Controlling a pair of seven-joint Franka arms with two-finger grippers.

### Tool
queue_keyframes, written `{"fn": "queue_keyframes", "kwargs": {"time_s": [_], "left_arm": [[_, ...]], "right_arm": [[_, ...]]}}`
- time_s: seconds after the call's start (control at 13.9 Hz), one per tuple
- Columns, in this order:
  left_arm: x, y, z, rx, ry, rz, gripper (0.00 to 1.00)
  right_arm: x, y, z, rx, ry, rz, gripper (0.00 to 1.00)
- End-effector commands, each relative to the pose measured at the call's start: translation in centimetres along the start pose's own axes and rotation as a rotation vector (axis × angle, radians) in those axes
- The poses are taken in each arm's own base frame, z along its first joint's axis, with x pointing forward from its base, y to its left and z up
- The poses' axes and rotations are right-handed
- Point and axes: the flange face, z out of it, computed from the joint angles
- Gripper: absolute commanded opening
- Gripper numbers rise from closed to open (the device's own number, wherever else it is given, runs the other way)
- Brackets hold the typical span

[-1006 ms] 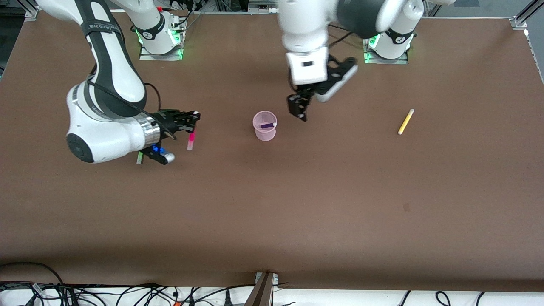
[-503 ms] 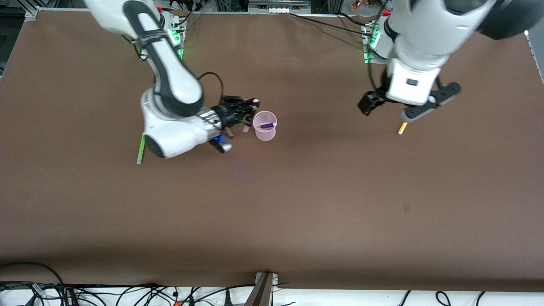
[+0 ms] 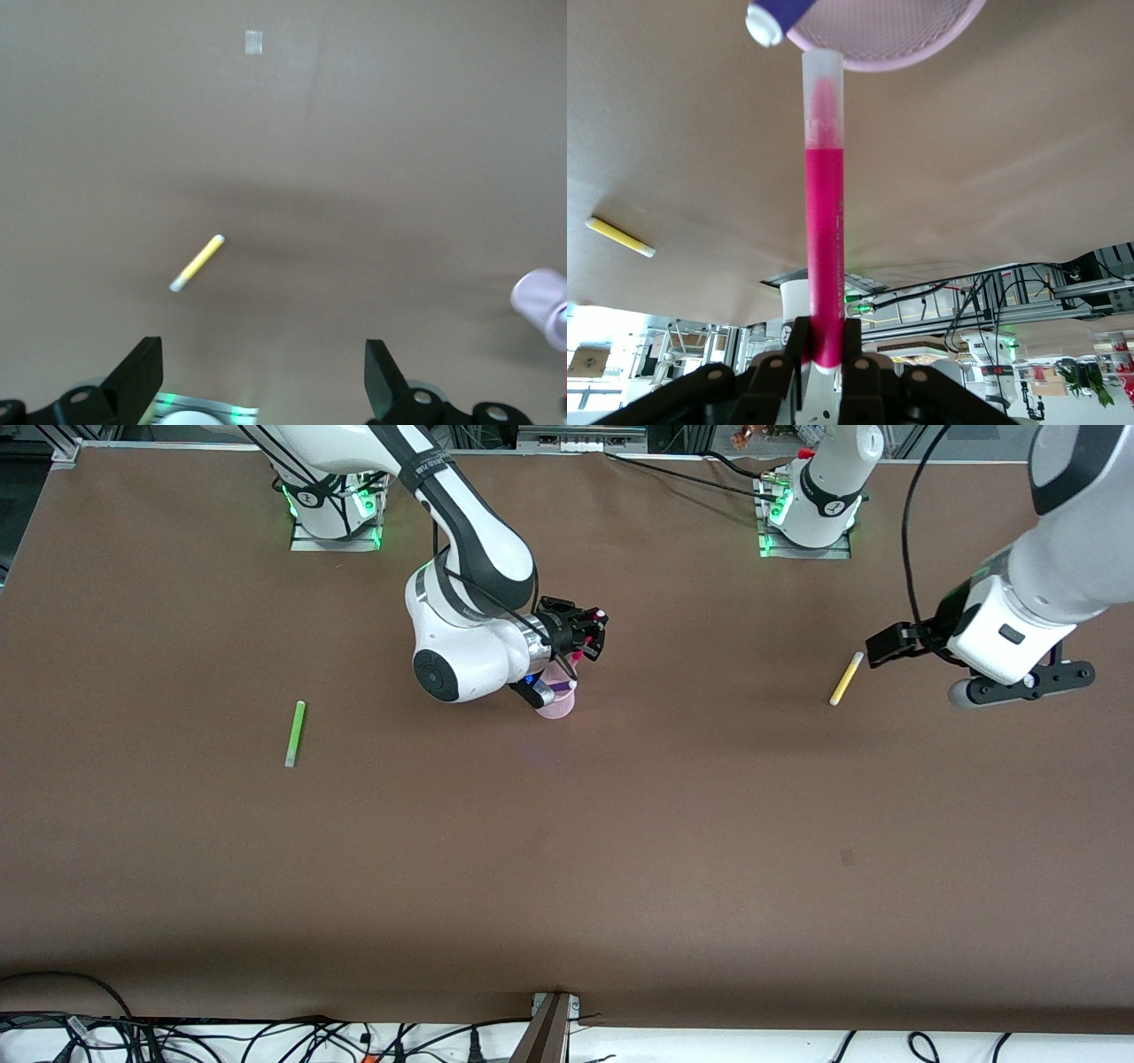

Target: Organize pens into pink holder with both arms

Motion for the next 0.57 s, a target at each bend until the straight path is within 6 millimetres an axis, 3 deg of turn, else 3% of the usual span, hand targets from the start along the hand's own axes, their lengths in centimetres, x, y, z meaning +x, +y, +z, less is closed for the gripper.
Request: {"fn": "queue_keyframes", "kwargs": {"time_s": [0.0, 0.29, 0.5], "left_arm": [[-0.6, -4.4, 1.2, -0.029, 0.012, 0.114, 1.0], [-2.0, -4.6, 5.2, -0.009, 0.069, 0.162, 1.0], [-1.6, -5.5, 5.0, -0.012, 0.062, 0.21, 1.0]], "right_arm": [[0.0, 0.6, -0.3, -0.031, 0.049, -0.012, 0.0], [0.6, 1.1, 0.0, -0.073, 0.096, -0.025, 0.0], [0.8, 1.1, 0.9, -0.088, 0.119, -0.043, 0.0]]}}
